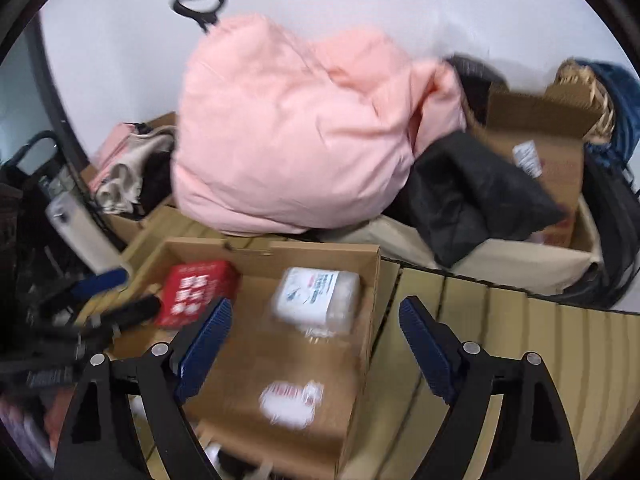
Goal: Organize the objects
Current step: 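Withdraw the left gripper from the tray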
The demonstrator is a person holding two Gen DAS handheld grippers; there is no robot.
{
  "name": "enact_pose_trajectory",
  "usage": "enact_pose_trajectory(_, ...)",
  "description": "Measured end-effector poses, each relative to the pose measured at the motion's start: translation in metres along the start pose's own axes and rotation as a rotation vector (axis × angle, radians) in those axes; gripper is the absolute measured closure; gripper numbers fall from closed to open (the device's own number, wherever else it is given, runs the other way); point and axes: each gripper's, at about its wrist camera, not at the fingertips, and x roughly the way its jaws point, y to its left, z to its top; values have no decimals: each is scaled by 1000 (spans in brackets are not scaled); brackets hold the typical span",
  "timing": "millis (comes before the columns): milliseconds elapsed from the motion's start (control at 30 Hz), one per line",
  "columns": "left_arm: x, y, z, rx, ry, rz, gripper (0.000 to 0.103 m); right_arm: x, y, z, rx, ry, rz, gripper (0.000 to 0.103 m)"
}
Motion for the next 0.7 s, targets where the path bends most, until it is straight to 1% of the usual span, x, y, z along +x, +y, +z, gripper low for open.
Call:
enact_pose_trajectory(33, -16, 6, -3, 11, -9, 21, 27, -18, 4, -3, -13, -12, -9, 14)
enact_pose_trajectory(67, -34, 13, -8, 19, -17, 42, 23, -38, 9, -6, -31, -21, -16, 14)
enact_pose_trajectory(100, -55, 21, -15, 19, -25, 62, 18, -61, 16, -11, -48, -26, -18, 14)
enact_pose_trajectory(167, -93, 34, -31, 9, -33, 79, 14, -104, 27, -23, -70, -31, -19, 14)
enact_pose_trajectory(300, -176, 55, -69, 10, -30, 87, 14, -177, 54, -54, -113, -42, 1, 14)
enact_pose_trajectory(333, -192, 57, -76, 11, -33, 90, 14, -198, 63, -64, -126, -46, 6, 14)
enact_pose_trajectory(400, -228, 63, -90, 5, -40, 99, 14, -227, 75, -79, -128, -55, 33, 14)
enact_pose_trajectory(467, -268, 66, -102, 11, -67, 82, 12, -258, 89, -97, -129, -47, 34, 14)
enact_pose_trajectory(500, -280, 66, -108, 4, -83, 79, 5, -268, 94, -105, -131, -49, 30, 14)
enact_pose_trajectory(533, -295, 66, -117, -7, -96, 73, 1, -279, 101, -113, -139, -47, 28, 14)
enact_pose_trajectory(567, -308, 67, -128, -19, -100, 53, 0, -295, 110, -129, -149, -48, 28, 14)
enact_pose_trajectory(600, -323, 64, -145, -25, -100, 11, 0, -305, 117, -141, -152, -47, 37, 14)
enact_pose_trajectory(633, -330, 62, -157, -25, -99, -8, 0, -312, 121, -151, -153, -46, 48, 14)
enact_pose_trajectory(700, -346, 54, -190, -7, -101, -46, 0, -330, 135, -187, -153, -61, 84, 14)
